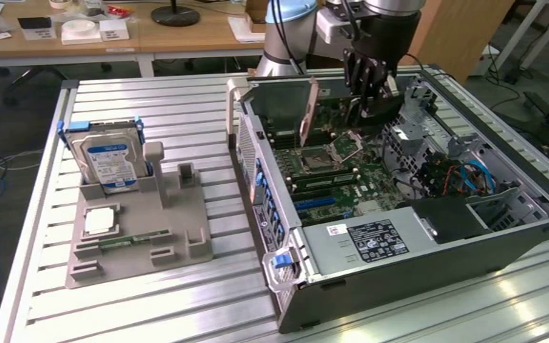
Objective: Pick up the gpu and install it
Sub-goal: 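Insert the gpu into the slot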
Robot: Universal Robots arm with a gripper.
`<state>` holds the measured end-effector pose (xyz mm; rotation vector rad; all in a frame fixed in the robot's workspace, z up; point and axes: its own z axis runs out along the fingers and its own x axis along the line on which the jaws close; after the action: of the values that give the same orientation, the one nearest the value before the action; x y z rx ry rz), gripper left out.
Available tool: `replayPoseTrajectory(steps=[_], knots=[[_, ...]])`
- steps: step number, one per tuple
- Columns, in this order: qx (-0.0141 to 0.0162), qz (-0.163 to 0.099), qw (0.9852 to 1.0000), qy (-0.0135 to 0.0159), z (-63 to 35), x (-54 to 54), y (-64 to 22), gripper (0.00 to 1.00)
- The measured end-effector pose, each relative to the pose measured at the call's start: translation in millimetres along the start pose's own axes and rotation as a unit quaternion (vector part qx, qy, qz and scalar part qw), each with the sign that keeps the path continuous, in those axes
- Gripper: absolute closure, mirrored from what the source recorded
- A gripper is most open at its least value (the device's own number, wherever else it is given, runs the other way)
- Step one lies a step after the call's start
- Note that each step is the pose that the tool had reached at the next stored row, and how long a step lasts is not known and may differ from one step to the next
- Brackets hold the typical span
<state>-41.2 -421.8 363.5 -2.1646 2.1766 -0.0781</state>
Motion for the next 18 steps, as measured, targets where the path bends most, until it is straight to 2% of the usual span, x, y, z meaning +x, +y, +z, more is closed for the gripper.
replayPoseTrajectory(steps=[15, 18], knots=[[-0.0017, 0.000, 1.0000, 0.0001, 10.8, 2.5, 0.4, 0.72], [-0.0016, 0.001, 1.0000, 0.0006, 15.7, 2.6, 0.7, 0.72]])
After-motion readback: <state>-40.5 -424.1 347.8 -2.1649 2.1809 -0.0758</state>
